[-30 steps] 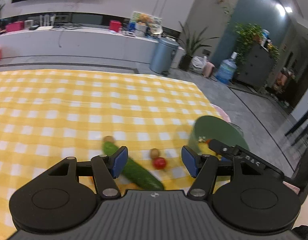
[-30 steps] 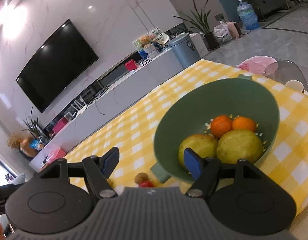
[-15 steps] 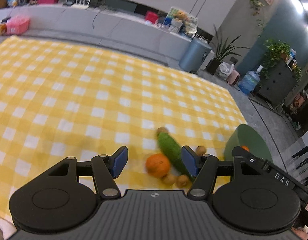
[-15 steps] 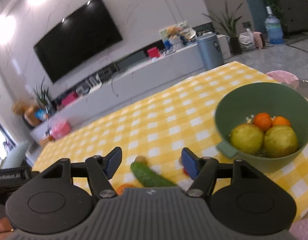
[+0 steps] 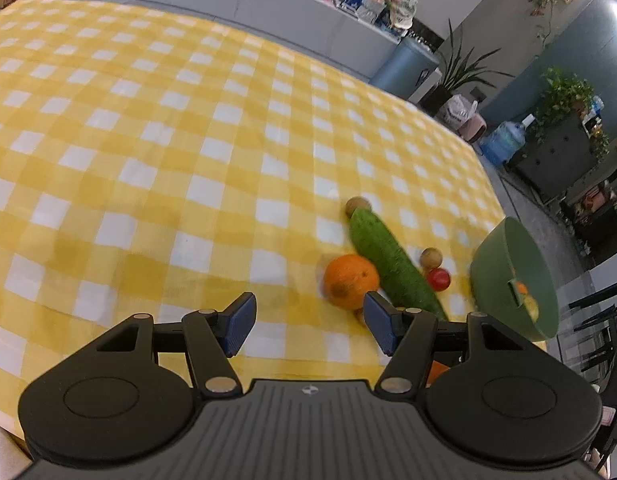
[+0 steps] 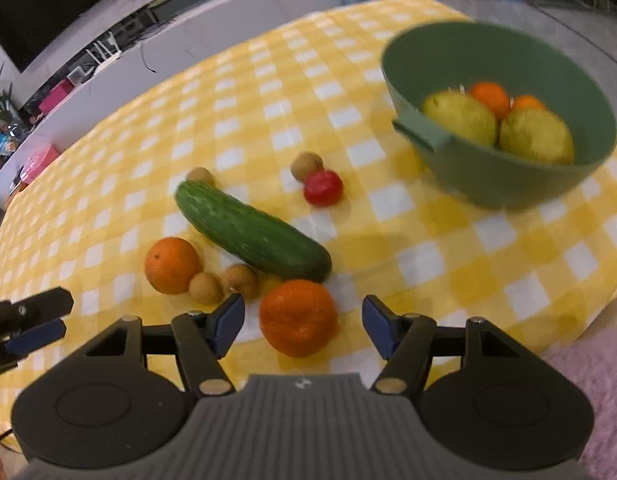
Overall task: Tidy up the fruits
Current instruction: 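Grasp an orange with the right gripper while the left gripper grasps another orange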
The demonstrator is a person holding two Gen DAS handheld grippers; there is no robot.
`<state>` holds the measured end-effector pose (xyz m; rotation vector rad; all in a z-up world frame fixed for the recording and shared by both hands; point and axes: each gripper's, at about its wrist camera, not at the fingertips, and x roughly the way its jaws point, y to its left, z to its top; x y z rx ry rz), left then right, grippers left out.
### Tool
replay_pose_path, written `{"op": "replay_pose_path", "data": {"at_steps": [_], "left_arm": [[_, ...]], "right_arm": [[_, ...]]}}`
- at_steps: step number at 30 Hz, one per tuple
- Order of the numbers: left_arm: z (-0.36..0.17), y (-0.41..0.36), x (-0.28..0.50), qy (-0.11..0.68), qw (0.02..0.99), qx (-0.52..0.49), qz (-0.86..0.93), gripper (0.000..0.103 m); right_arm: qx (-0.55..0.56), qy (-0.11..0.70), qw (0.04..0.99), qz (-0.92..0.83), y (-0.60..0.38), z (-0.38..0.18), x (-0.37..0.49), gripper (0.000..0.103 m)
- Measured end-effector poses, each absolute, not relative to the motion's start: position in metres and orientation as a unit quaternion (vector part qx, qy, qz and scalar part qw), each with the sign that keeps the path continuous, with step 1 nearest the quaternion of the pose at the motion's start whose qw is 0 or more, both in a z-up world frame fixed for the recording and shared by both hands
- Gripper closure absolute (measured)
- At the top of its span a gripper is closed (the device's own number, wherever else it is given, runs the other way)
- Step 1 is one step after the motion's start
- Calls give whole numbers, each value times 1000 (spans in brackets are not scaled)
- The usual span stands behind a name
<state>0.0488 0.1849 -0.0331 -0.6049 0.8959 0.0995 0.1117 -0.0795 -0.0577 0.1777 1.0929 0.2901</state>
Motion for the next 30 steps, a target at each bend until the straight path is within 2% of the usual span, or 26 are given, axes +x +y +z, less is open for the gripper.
{"op": "replay_pose_path", "data": {"at_steps": [5, 10, 16, 22, 30], "left_arm": [[-42, 186, 45, 392, 873, -289, 41, 30], [-46, 182, 40, 348, 901, -259, 22, 30], [-54, 164, 44, 308, 919, -246, -12, 30], [-66, 142, 58, 334, 922, -196, -5, 30], [-81, 135, 79, 353, 913, -205, -9, 30]], "right_arm": [[64, 520, 840, 143, -71, -69, 112, 45], [55, 506, 845, 162, -64, -69, 111, 59], [16, 499, 847, 182, -50, -73, 109, 59], [0, 491, 850, 191, -48, -73, 107, 59], [-9, 488, 849, 204, -47, -74, 108, 59]]}}
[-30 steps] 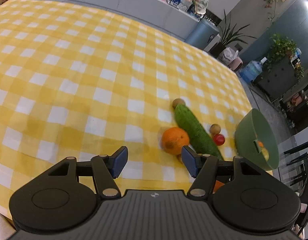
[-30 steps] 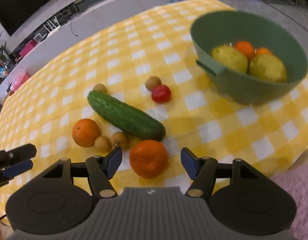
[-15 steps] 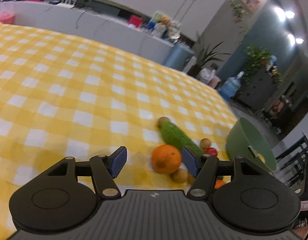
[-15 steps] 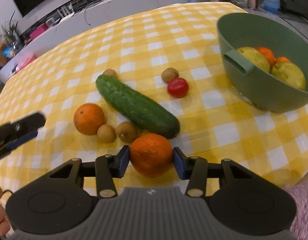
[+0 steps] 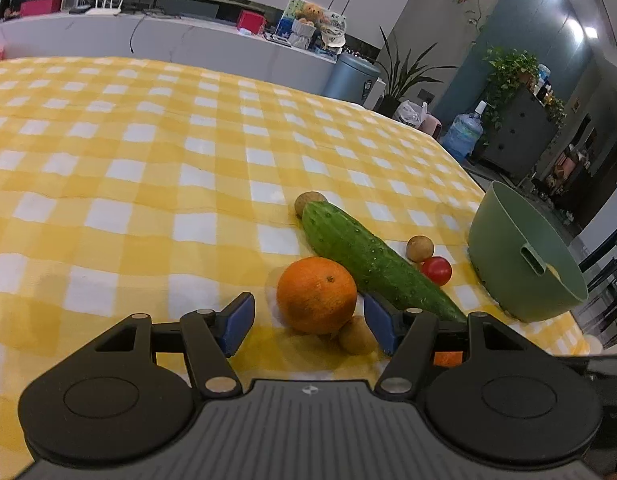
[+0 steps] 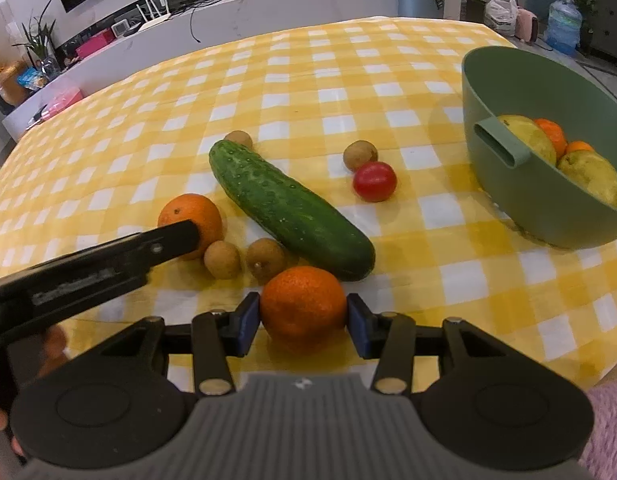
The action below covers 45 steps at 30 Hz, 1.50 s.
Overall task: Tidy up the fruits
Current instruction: 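Grasp an orange with the right gripper while the left gripper grasps another orange, then carry both oranges into the green colander and open both grippers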
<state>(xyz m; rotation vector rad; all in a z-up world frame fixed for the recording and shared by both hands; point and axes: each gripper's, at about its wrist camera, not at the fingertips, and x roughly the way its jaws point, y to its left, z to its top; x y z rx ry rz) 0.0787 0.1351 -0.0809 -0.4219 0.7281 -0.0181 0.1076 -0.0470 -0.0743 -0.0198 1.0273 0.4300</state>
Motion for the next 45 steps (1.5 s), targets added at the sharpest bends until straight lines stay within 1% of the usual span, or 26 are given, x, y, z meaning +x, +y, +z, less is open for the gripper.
{"op": "replay_pose_path", "data": {"at_steps": [2, 6, 7, 9, 11, 18, 32, 45], "left_arm": [[-84, 137, 84, 354, 910, -216, -7, 30], [-86, 137, 89, 347, 913, -213, -1, 35], [-86, 138, 89, 345, 914, -214, -6, 42], [-88, 141, 88, 343, 909, -238, -19, 50], [-89, 145, 87, 340, 905, -254, -18, 51], [-87, 147, 75, 324, 911, -255, 5, 51], [-59, 157, 56, 290, 914, -283, 12, 51], [-30, 155, 40, 260, 920, -293, 5, 51]], "right_arm": [[-6, 488, 848, 207, -48, -75, 108, 59], [2, 491, 845, 213, -50, -75, 109, 59], [3, 491, 845, 213, -49, -75, 109, 59], [2, 491, 845, 213, -49, -75, 109, 59], [0, 490, 845, 213, -48, -75, 109, 59], [-1, 490, 846, 212, -47, -76, 109, 59], [32, 466, 853, 232, -53, -64, 106, 60], [123, 475, 825, 281, -68, -61, 104, 60]]}}
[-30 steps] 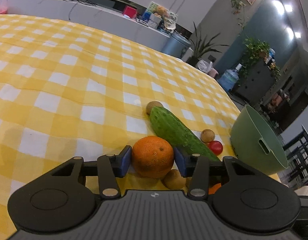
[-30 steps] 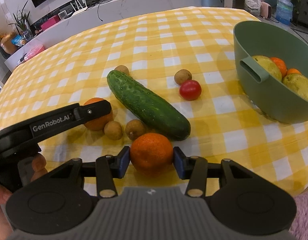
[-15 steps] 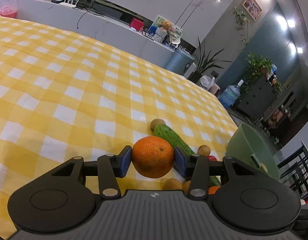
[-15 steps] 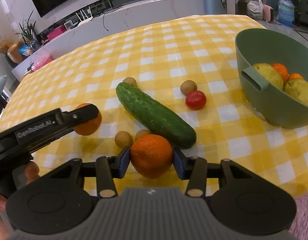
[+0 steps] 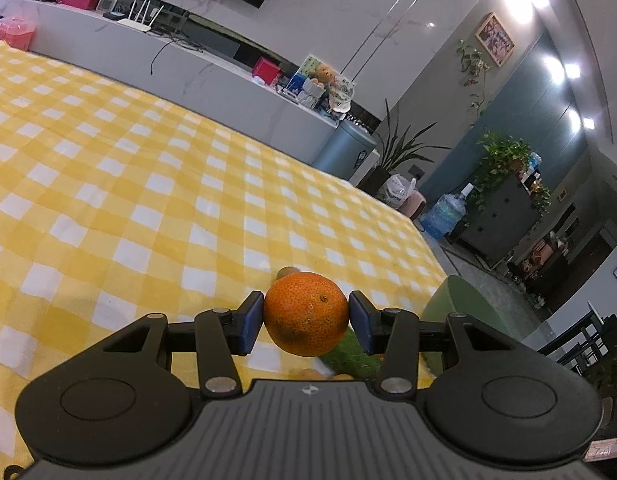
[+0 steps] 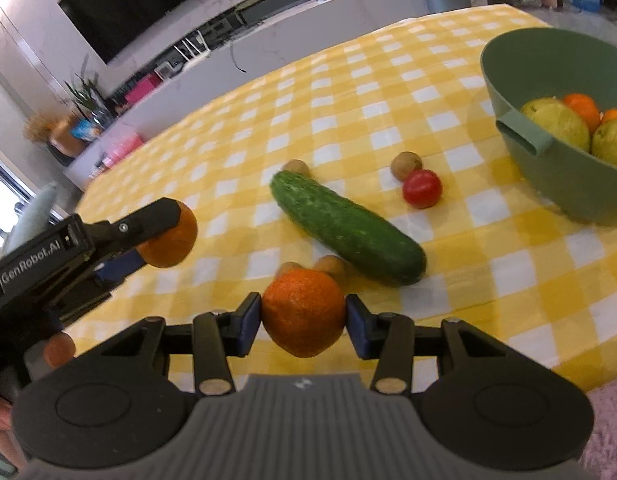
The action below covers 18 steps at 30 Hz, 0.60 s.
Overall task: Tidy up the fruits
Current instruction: 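Carry both oranges into the green colander and open both grippers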
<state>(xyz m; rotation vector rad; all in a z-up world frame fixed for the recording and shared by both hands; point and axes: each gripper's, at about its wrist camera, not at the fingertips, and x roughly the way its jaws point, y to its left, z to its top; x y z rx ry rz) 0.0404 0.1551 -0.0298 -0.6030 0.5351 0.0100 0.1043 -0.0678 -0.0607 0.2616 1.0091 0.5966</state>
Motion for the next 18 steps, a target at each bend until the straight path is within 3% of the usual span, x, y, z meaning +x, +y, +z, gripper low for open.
{"op": "replay_pose_path", "data": {"at_steps": [10, 18], "left_arm": [[-8, 137, 35, 247, 926, -285, -9, 51], [19, 99, 46, 241, 935, -256, -36, 51]], "right_arm": [[218, 460, 806, 303, -89, -51, 106, 60], [294, 390, 827, 277, -133, -13, 111, 60]]}}
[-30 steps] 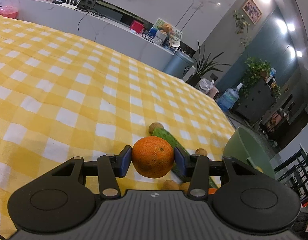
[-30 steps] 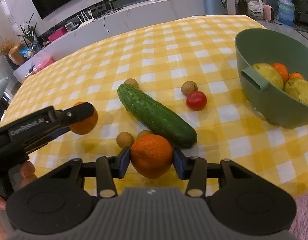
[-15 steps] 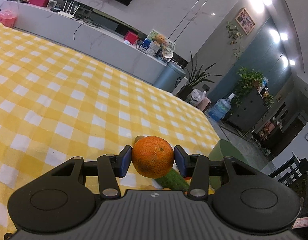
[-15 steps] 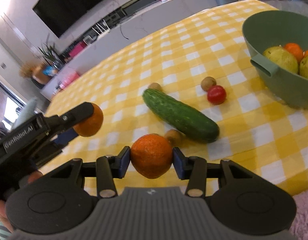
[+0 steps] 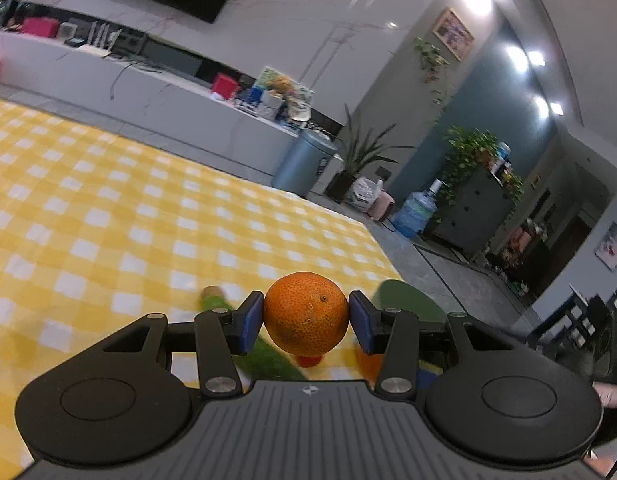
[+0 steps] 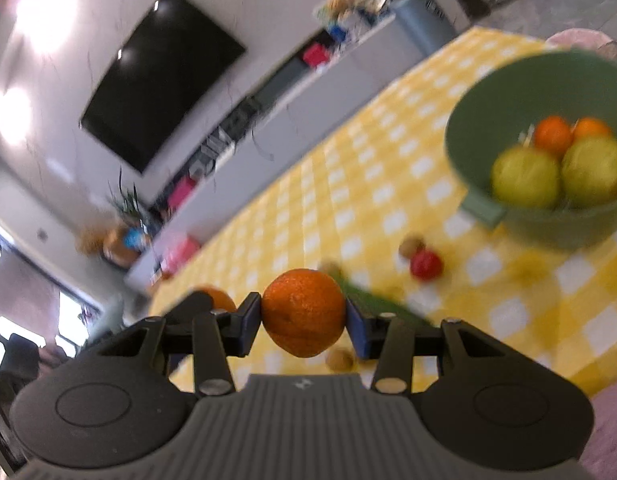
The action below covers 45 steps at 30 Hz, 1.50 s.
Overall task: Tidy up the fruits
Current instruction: 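Carry both oranges into the green colander and open both grippers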
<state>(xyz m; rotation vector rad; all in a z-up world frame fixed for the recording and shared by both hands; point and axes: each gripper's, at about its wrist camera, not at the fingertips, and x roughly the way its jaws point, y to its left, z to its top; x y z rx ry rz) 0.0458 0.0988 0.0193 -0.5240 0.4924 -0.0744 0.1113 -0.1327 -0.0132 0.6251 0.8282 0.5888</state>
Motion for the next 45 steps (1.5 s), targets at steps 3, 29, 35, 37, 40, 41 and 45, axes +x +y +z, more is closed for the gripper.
{"op": "replay_pose_path", "data": {"at_steps": [3, 29, 35, 37, 40, 41, 45], "left_arm": [[29, 84, 51, 236, 939, -246, -48, 51], [-2, 13, 177, 290, 890, -268, -226, 50], [-14, -17, 220, 326, 896, -207, -220, 50], [-21, -23, 232, 344, 893, -194, -215, 51], [-26, -30, 242, 357, 892, -178, -211, 50], [-26, -31, 244, 358, 893, -173, -209, 51], [-24, -33, 249, 349, 900, -167, -199, 47]], "right_arm": [[315, 366, 837, 258, -151, 4, 115, 60], [373, 247, 890, 92, -258, -9, 157, 60], [336, 277, 899, 51, -269, -31, 183, 60], [344, 285, 894, 49, -274, -35, 189, 60], [347, 293, 889, 58, -275, -41, 198, 60], [344, 294, 890, 61, -273, -42, 200, 60], [324, 302, 894, 61, -264, -43, 210, 60]]}}
